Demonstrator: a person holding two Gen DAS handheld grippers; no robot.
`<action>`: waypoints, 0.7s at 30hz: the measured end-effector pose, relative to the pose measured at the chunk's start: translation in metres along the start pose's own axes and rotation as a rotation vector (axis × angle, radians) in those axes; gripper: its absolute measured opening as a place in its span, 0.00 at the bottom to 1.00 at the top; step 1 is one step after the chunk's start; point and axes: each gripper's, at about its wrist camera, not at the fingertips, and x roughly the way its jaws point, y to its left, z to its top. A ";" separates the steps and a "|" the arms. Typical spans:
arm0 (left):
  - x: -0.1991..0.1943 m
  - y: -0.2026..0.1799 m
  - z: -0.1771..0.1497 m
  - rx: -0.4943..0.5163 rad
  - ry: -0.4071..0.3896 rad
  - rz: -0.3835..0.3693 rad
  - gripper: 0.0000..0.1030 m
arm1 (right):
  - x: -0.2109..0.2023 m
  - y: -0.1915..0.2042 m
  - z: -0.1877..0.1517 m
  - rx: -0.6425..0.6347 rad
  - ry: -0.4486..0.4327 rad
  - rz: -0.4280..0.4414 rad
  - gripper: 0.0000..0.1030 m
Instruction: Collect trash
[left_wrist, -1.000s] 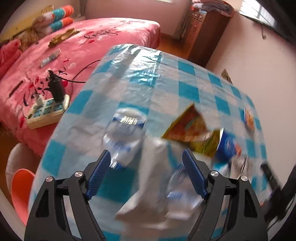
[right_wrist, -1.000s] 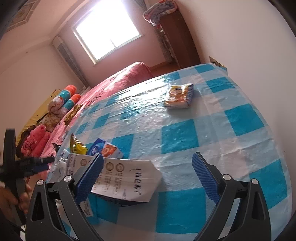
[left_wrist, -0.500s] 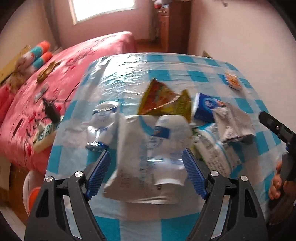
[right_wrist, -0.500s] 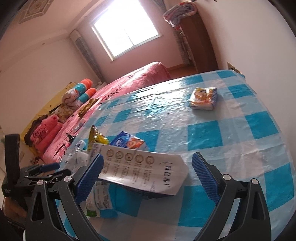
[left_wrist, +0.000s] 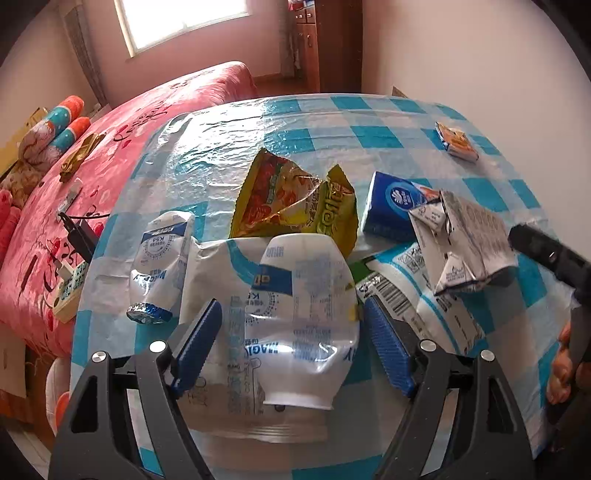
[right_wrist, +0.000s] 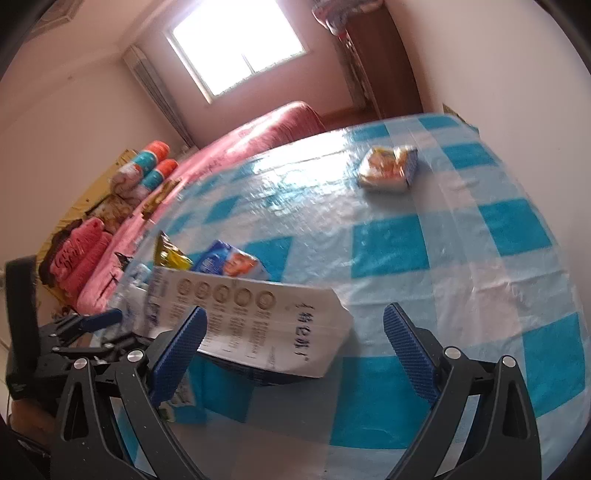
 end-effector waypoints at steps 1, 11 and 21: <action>0.000 0.000 0.000 -0.005 0.000 -0.001 0.76 | 0.002 0.000 0.000 0.000 0.012 0.011 0.92; 0.001 -0.001 -0.003 -0.029 -0.016 -0.011 0.60 | 0.008 0.020 -0.008 -0.069 0.096 0.156 0.92; -0.004 0.002 -0.009 -0.061 -0.035 -0.025 0.60 | -0.002 0.060 -0.025 -0.264 0.159 0.312 0.92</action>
